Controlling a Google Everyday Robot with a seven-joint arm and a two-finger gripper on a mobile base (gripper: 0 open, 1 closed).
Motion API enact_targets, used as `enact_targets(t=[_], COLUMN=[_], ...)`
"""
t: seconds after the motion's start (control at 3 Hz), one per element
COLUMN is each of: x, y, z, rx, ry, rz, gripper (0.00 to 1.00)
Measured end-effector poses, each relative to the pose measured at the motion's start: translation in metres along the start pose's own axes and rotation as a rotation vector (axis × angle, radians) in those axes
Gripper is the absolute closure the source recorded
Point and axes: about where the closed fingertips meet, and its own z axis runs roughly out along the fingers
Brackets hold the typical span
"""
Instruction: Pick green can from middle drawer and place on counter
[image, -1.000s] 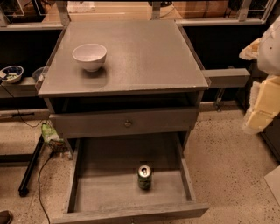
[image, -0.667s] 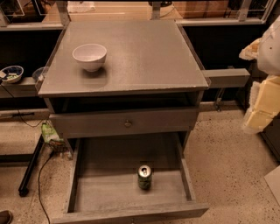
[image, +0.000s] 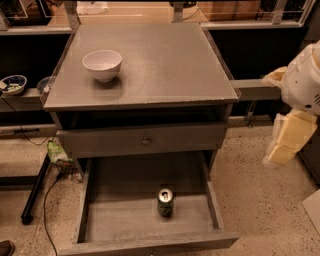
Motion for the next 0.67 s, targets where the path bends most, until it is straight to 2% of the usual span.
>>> enact_targets(t=[0.67], x=[0.005], y=[0.013], z=[0.058], rx=[-0.079], ry=[-0.040], rz=[0.011], gripper=[0.00])
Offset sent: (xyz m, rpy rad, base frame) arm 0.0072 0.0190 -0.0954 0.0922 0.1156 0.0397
